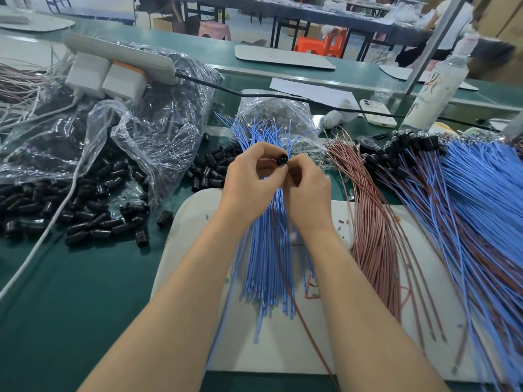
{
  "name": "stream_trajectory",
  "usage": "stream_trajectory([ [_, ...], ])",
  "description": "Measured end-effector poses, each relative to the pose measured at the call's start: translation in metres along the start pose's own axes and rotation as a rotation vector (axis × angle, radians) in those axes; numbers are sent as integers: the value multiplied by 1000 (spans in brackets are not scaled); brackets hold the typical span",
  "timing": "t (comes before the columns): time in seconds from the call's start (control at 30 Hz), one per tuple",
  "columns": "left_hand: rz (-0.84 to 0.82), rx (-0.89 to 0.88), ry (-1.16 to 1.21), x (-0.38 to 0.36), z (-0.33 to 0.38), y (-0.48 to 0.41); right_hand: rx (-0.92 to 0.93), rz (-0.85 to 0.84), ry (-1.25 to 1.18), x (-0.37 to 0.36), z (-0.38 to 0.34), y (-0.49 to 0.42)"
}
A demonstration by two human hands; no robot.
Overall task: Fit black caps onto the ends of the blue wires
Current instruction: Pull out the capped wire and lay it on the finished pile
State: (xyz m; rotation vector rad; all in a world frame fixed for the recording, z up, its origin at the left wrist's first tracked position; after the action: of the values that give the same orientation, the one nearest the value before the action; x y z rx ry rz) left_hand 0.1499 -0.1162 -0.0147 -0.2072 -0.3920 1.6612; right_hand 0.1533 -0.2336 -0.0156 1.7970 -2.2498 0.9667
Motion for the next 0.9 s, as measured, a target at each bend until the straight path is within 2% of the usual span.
stream_trajectory([
  [0.6,-42,-45,22,-4,7,3,23,-25,47,1,0,-2],
  [0.77,22,-34,-22,3,3,0,-29,-118,142,0,2,-8],
  [0.83,75,-33,-49,11,1,-2,-72,-27,161,23,7,-15],
  [0.9,103,-29,-55,14,-1,-3,-137,134,188,56,18,-20],
])
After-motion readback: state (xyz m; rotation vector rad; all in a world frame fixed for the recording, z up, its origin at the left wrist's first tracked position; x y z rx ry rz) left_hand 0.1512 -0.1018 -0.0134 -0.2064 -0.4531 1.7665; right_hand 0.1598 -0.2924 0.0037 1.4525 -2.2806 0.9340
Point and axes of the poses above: each hand's wrist, its own y-axis away from the middle knuckle, its own x-axis out of the back of the hand, z = x × y, the point moved 9 cm from there along -y, towards the middle knuckle, and after that the axes turned 2 degrees about -x, right-handed, at the moved point
